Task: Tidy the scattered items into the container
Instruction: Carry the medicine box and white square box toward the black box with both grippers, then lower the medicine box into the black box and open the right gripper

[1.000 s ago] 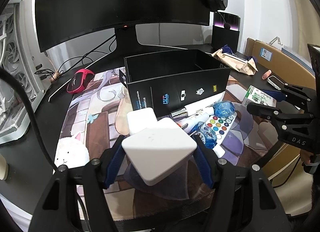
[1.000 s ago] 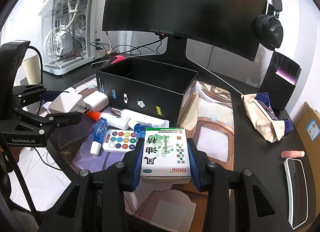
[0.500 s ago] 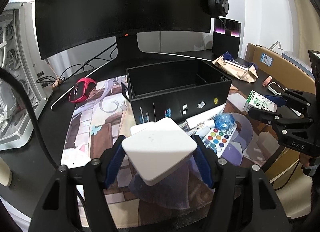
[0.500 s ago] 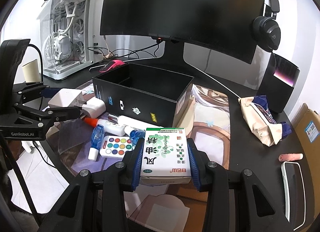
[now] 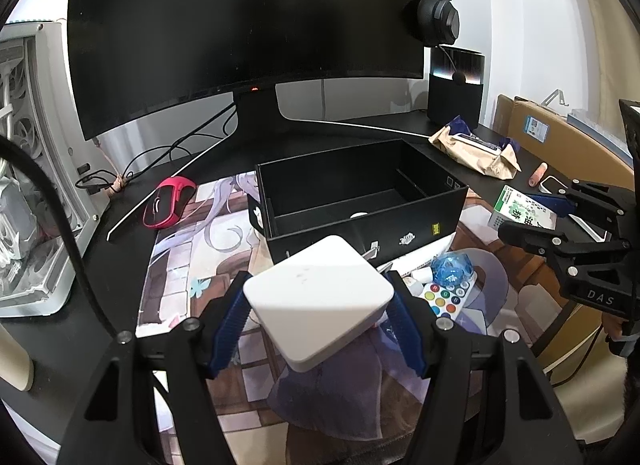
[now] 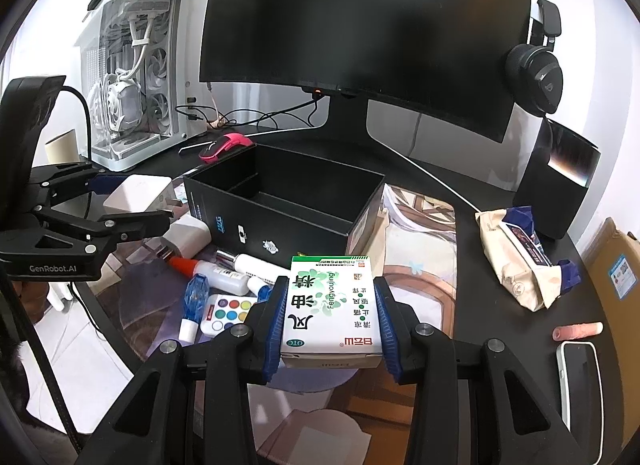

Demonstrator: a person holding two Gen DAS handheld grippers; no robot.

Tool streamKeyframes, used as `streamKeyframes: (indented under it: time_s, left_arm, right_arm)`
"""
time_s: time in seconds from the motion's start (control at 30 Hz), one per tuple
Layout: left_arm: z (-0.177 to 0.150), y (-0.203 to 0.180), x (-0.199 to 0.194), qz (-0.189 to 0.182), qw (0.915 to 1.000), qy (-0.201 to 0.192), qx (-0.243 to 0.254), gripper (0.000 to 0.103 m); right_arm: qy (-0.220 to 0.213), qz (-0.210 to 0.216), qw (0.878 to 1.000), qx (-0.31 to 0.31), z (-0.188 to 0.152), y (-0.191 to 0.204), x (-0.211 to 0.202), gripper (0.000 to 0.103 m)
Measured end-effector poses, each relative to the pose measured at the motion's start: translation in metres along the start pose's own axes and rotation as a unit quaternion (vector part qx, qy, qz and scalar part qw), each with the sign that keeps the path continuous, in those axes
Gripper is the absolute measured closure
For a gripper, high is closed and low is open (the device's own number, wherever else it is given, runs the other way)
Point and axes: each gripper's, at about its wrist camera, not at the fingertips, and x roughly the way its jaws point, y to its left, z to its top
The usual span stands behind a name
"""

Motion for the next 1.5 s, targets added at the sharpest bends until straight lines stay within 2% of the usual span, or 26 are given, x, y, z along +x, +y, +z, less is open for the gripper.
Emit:
streamKeyframes:
  time_s: [1.5]
  left_arm:
    - [0.045,0.01,0.009,-0.005,0.9996,-0.021,0.016,0.038]
  right_arm:
    - [-0.03,0.01,0.999,-0.006,0.057,-0.01,0.005,0.063]
